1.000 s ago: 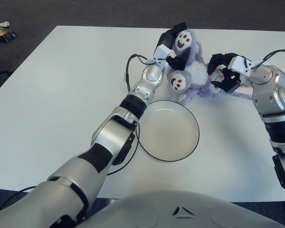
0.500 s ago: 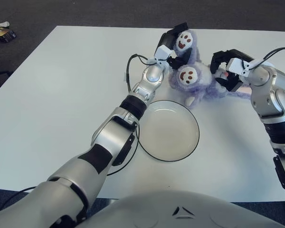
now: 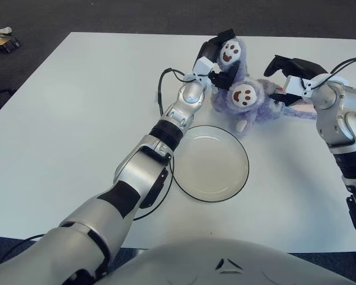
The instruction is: Put the doll into the plate.
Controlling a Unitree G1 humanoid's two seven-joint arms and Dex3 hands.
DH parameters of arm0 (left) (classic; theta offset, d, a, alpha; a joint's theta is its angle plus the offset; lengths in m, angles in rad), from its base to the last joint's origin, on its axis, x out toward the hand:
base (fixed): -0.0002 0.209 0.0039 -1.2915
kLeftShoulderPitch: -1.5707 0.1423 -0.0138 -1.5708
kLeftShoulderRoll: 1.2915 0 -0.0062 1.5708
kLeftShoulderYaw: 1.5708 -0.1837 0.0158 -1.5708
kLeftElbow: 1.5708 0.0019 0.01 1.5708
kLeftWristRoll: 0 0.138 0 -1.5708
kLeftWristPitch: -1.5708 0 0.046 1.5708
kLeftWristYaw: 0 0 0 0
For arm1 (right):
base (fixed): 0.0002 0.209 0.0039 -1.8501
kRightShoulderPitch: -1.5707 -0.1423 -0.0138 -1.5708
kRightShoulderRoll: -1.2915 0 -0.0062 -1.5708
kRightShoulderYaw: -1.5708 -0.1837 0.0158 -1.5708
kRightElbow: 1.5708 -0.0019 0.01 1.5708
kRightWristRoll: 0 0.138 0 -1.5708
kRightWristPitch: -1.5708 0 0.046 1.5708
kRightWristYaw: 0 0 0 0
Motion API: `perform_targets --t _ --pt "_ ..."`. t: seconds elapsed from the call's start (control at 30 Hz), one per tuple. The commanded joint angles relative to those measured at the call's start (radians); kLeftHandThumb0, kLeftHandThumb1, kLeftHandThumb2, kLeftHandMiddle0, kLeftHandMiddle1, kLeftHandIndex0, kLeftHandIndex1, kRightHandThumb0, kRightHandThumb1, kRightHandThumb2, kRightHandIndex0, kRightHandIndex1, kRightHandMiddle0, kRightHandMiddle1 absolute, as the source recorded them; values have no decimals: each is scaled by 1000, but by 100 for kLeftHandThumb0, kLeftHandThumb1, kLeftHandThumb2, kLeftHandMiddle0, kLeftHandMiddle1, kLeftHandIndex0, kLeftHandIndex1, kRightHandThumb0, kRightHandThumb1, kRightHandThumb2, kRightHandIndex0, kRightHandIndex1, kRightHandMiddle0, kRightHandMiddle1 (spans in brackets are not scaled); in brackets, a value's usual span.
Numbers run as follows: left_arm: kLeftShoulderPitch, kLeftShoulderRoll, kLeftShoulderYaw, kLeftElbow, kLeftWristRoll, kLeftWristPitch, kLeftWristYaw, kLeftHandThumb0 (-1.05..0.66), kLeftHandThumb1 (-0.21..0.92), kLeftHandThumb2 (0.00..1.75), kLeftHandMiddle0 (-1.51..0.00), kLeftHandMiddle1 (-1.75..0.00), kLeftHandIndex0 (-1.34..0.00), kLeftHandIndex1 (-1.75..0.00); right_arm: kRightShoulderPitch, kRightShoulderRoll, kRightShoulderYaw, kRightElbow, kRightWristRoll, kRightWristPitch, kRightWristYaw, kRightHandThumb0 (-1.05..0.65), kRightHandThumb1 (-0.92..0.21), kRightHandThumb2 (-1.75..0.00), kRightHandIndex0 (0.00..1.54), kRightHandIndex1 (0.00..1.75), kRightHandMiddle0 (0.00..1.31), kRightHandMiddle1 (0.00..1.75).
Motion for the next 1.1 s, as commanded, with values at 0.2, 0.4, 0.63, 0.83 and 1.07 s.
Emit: perform_targets --t 0.2,0.4,0.63,0.83,1.07 --pt "73 -195 5 -14 -5 -11 29 53 17 150 -73 -175 -100 -175 5 -48 -47 18 1 -84 -18 -94 -67 -46 121 175 0 70" --pt "70 -193 3 -15 1 9 38 53 16 150 -73 -175 -99 -175 1 -59 -57 55 5 -115 -21 -91 -66 -45 119 175 0 71" --pt "67 -190 0 -5 7 -5 42 53 16 150 -73 -175 -99 -175 2 -63 -69 89 -1 -160 -52 -102 -76 -35 116 175 0 69" --pt "64 -192 7 1 -10 1 20 53 16 150 -73 -175 -99 -175 6 -82 -66 113 -5 -204 -54 -105 -80 -29 113 175 0 63" --pt "59 -193 10 12 -11 -18 20 53 16 150 -73 -175 -99 -175 30 -100 -88 99 50 -235 2 -100 -78 -26 53 175 0 29"
